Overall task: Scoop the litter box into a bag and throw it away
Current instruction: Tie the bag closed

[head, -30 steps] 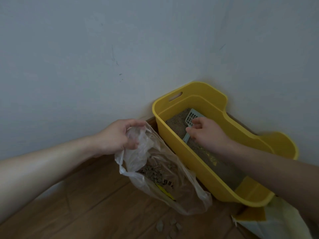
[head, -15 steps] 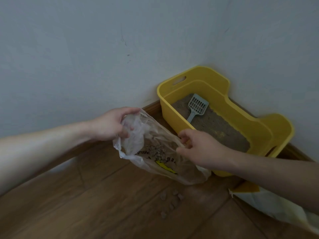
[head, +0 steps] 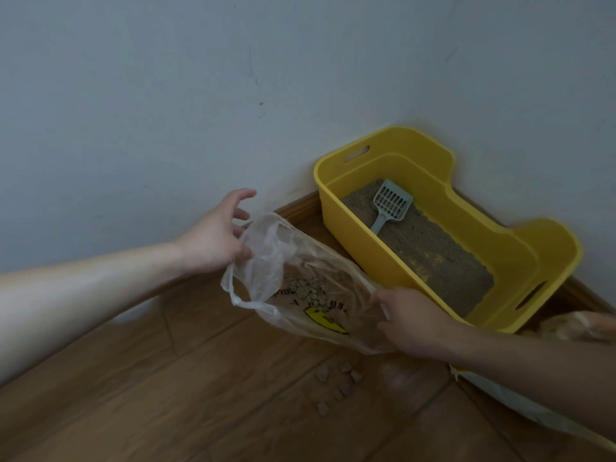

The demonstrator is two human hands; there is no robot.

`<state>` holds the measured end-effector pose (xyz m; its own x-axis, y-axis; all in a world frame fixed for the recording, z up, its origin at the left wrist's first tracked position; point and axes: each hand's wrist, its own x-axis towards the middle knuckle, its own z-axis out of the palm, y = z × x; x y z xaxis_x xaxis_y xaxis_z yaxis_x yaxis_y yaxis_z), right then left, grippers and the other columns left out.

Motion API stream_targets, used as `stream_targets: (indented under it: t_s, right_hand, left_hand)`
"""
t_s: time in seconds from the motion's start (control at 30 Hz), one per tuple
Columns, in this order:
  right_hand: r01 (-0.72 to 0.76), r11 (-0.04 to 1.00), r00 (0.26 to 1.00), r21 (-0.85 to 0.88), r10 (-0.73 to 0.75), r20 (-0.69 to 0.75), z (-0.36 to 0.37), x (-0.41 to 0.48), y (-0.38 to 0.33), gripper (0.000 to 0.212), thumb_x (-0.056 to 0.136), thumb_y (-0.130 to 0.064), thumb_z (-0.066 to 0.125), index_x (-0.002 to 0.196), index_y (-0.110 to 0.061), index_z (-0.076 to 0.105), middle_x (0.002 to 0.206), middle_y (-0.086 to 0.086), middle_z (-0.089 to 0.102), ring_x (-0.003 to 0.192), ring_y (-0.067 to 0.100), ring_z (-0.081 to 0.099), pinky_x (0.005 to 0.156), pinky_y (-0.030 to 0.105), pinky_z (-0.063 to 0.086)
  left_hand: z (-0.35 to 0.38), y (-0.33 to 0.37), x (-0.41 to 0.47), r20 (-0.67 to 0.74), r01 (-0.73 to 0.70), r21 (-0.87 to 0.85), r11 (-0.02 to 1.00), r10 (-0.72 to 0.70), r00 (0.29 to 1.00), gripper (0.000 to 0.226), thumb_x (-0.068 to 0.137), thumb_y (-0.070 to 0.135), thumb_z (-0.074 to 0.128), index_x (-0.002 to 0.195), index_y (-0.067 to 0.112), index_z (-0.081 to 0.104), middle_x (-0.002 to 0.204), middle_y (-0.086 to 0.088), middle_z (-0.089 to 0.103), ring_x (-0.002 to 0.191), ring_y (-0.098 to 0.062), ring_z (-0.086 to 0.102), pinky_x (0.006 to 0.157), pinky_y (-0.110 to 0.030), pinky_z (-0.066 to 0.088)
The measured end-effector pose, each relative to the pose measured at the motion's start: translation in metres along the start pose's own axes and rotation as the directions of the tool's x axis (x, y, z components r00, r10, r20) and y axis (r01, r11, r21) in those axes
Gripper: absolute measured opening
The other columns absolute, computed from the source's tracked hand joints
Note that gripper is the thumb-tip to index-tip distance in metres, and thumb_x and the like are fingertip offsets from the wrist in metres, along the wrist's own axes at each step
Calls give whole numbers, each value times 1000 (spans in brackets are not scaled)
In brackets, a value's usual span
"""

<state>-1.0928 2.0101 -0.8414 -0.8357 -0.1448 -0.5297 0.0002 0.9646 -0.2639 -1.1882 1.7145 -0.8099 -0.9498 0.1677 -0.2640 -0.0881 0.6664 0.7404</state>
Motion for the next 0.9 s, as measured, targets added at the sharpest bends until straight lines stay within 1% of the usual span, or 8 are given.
stream_targets:
  t_s: [0.13, 0.23, 0.3, 0.4, 0.47, 0.67, 0.8, 0.9]
  right_hand:
    - [-34, 999, 999, 29, 34, -15, -2, 0, -3, 28, 92, -17, 57, 120, -19, 60, 113, 1, 63, 101, 18, 60, 87, 34, 55]
    - [-36, 999, 998, 34, 38, -47, -8, 0, -6, 29, 92, -21, 61, 120, -18, 59, 114, 2, 62, 102, 19, 59, 89, 36, 54]
    - [-33, 998, 998, 57, 36, -57, -14, 0, -9, 31, 92, -22, 62, 122, -17, 59, 118, 4, 62, 105, 22, 59, 91, 38, 52]
    - [-1, 993, 997, 122, 11, -83, -26, -3, -16, 40, 92, -24, 66, 130, -17, 56, 128, 3, 58, 115, 21, 56, 97, 34, 49]
    - [24, 986, 994, 163, -6, -113, -34, -5, -21, 49, 91, -24, 68, 137, -18, 52, 134, 0, 55, 119, 19, 54, 96, 28, 46]
    - [91, 933, 978, 348, -18, -209, -61, -4, -31, 65, 82, -22, 78, 139, -25, 49, 131, -7, 56, 107, 9, 54, 78, 16, 42]
    - [159, 866, 954, 474, -10, -300, -80, -7, -36, 52, 79, -18, 81, 124, -31, 59, 118, -11, 61, 104, 6, 57, 70, 13, 43]
    - [228, 822, 930, 522, -24, -368, -96, -10, -40, 35, 76, -16, 83, 101, -34, 66, 99, -11, 67, 91, 6, 64, 67, 18, 48]
  left_hand:
    - [0, -7, -4, -98, 229, 125, 965, -218, 971, 92, 76, 19, 82, 149, 22, 25, 125, -10, 56, 95, -25, 63, 75, -37, 56]
    - [1, -8, -9, -12, 385, 92, 918, -385, 923, 69, 83, 24, 76, 139, 17, 36, 107, -10, 63, 78, -28, 72, 56, -37, 59]
    - [4, -10, -11, 20, 400, 60, 915, -402, 916, 53, 86, 19, 72, 129, 13, 42, 100, -12, 67, 73, -29, 74, 55, -40, 61]
    - [4, -12, -12, 3, 346, 13, 938, -346, 938, 38, 83, 5, 67, 116, 12, 48, 93, -19, 70, 71, -33, 73, 64, -53, 62]
    - [0, -8, -12, -1, 316, -40, 948, -316, 949, 43, 79, -3, 66, 116, 12, 48, 94, -22, 69, 70, -38, 72, 65, -54, 61]
    - [-14, 18, -15, -115, 105, -135, 985, -121, 986, 56, 70, -16, 66, 114, 16, 53, 95, -13, 60, 71, -28, 64, 66, -44, 58]
    - [-22, 37, -16, -197, -104, -100, 990, 83, 977, 57, 67, -16, 73, 108, 20, 57, 104, -6, 59, 92, -24, 62, 74, -41, 55]
    - [-25, 51, -17, -223, -279, -54, 959, 261, 939, 53, 68, -10, 75, 97, 32, 60, 109, -1, 62, 104, -14, 62, 70, -30, 53]
